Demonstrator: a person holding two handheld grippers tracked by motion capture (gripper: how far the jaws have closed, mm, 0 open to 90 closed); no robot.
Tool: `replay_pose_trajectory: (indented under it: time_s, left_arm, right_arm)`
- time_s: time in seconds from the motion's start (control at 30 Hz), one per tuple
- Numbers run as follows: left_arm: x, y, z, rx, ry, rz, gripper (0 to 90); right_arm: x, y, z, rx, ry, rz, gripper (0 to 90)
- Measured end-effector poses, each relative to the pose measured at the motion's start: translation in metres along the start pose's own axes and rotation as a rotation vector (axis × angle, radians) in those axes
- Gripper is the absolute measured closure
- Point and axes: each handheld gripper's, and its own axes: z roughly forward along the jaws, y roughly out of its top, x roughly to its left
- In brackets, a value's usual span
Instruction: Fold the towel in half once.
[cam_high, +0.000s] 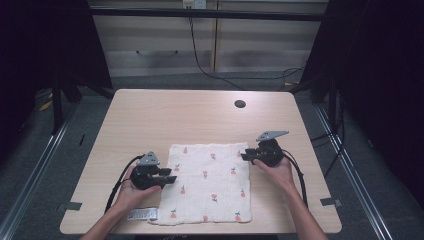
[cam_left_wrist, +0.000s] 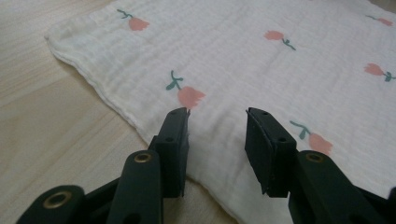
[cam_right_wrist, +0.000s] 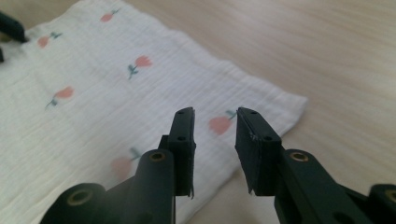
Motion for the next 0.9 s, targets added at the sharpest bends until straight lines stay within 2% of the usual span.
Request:
replay_pose_trajectory:
  time_s: [0.03, 0.07, 0.13, 0.2, 0.23, 0.4, 0.53, 0.63, 0.7, 0.73, 0.9]
  left_arm:
    - [0.001, 0.0, 0.0, -0.002, -0.004, -0.001, 59.2]
    - [0.001, 0.0, 0.0, -0.002, -0.004, -0.001, 59.4]
    - [0.001, 0.0, 0.0, -0.005, 0.003, 0.003, 59.9]
    - [0.001, 0.0, 0.001, -0.006, 0.008, 0.003, 59.9]
    - [0.001, 0.0, 0.001, -0.009, 0.004, -0.002, 59.8]
    - [0.001, 0.0, 0.0, -0.006, 0.007, 0.004, 59.8]
    - [0.001, -0.001, 0.0, -0.009, 0.001, 0.004, 59.8]
    - [0.002, -0.001, 0.0, -0.012, -0.002, 0.002, 59.7]
    - [0.002, -0.001, 0.0, -0.011, 0.0, 0.001, 59.7]
    - [0.001, -0.001, 0.0, -0.009, 0.0, 0.002, 59.6]
    - [0.002, -0.002, -0.001, -0.011, 0.006, 0.001, 59.2]
  right_arm:
    - [-0.01, 0.002, 0.002, -0.018, -0.008, 0.034, 70.2]
    - [-0.01, 0.002, 0.002, -0.018, -0.008, 0.034, 70.2]
    - [-0.022, 0.005, 0.008, -0.025, -0.027, 0.054, 72.3]
    - [-0.025, 0.006, 0.01, -0.03, -0.033, 0.057, 72.0]
    - [-0.031, 0.007, 0.017, -0.014, -0.034, 0.076, 70.2]
    - [-0.038, 0.007, 0.03, 0.032, -0.053, 0.085, 67.3]
    - [-0.043, 0.007, 0.037, 0.029, -0.067, 0.101, 64.8]
    - [-0.04, 0.008, 0.041, 0.013, -0.066, 0.095, 67.9]
    - [-0.038, 0.01, 0.044, 0.014, -0.069, 0.082, 74.1]
    - [-0.038, 0.009, 0.045, 0.01, -0.063, 0.096, 79.4]
    - [-0.038, 0.008, 0.043, -0.015, -0.049, 0.121, 87.6]
